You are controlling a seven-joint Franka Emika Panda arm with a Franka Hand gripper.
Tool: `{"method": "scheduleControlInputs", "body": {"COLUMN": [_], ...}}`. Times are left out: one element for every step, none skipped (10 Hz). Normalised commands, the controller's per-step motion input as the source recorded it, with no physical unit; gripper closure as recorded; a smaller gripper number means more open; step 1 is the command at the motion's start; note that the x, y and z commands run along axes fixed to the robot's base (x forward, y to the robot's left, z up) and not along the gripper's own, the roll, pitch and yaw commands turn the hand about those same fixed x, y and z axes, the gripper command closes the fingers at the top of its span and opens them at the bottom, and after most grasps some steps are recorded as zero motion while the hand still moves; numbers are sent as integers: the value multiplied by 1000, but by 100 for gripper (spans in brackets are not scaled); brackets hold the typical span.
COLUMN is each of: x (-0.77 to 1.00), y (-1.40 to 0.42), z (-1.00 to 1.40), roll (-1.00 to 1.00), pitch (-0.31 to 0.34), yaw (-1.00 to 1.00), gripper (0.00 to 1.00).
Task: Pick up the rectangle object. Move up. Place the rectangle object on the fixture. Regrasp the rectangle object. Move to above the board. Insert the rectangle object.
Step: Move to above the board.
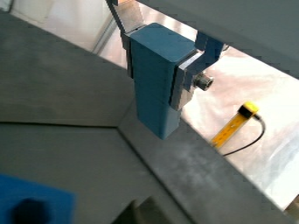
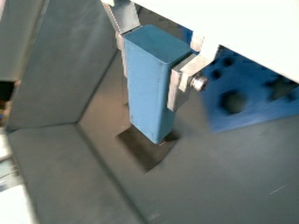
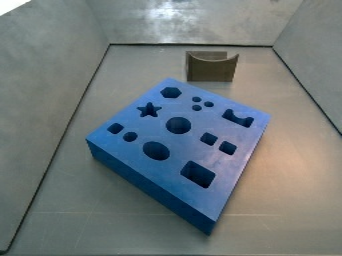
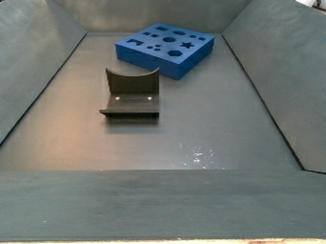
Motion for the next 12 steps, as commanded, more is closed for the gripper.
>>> {"method": "scheduleControlInputs", "body": {"x": [-331,-288,-178,-74,-63,-64,-66,-60,-49,-47,-45,-46], "y": [-1000,-852,-554,-263,-139,-61,-16,20,29,36,38,40], "z": [-618,-521,-343,-169,-90,-39,-13,-2,10,10,15,16], "roll": [-1000,-1000,-1000,-1000,-1000,-1000,-1000,-1000,-1000,-1000,-1000,-1000], "pitch": [76,87,102,117,122,126,127,130,132,133,131,129], "yaw": [-194,-186,-181,-171,-161,-152,-143,-130,-119,-104,-92,-88], "gripper": [100,100,100,100,100,100,100,100,100,100,100,100]}}
